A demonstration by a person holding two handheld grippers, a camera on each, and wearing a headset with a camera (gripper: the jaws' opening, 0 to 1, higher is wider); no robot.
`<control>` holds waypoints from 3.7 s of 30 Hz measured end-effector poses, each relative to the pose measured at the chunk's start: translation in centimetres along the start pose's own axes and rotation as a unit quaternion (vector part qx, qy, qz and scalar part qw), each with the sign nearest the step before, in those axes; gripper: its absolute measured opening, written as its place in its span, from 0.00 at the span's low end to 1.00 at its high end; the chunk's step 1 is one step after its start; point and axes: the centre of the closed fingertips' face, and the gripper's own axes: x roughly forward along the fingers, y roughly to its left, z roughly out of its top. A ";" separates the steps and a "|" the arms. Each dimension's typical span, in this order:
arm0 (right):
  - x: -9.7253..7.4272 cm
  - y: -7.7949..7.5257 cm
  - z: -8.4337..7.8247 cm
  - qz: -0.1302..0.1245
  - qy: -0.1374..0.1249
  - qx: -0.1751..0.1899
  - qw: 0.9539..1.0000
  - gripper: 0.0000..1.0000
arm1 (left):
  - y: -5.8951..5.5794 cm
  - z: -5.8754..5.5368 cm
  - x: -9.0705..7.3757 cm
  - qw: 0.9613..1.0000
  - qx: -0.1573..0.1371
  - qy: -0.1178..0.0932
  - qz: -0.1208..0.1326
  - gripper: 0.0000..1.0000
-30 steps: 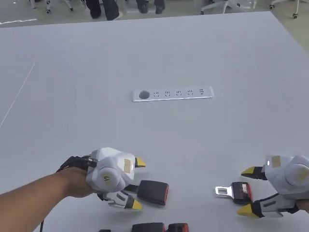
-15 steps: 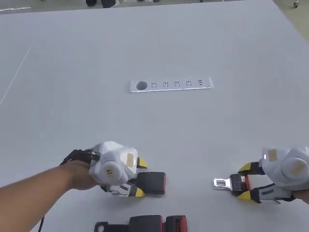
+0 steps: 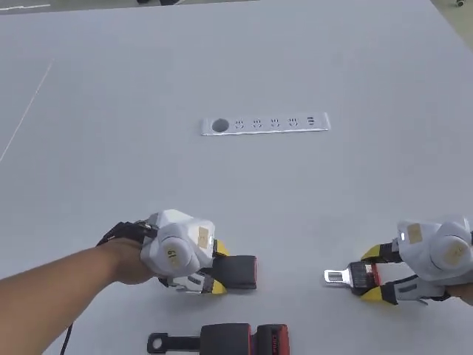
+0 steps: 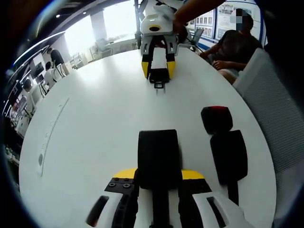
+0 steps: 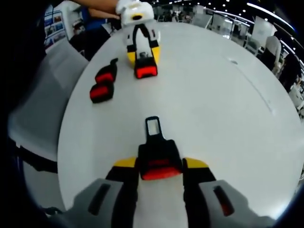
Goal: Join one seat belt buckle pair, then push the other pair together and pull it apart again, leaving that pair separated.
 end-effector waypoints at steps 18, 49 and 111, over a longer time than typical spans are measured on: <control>3.2 0.2 4.5 0.019 -0.025 -0.032 0.999 0.37 | 0.2 0.1 0.3 1.000 -0.011 0.003 -0.005 0.33; 6.4 1.2 9.6 0.036 -0.081 -0.022 0.996 0.37 | 0.0 0.2 0.4 1.000 -0.024 -0.003 -0.011 0.33; 8.0 1.7 12.0 0.021 -0.061 -0.024 0.998 0.36 | -0.2 0.1 0.6 0.999 -0.025 0.028 -0.014 0.33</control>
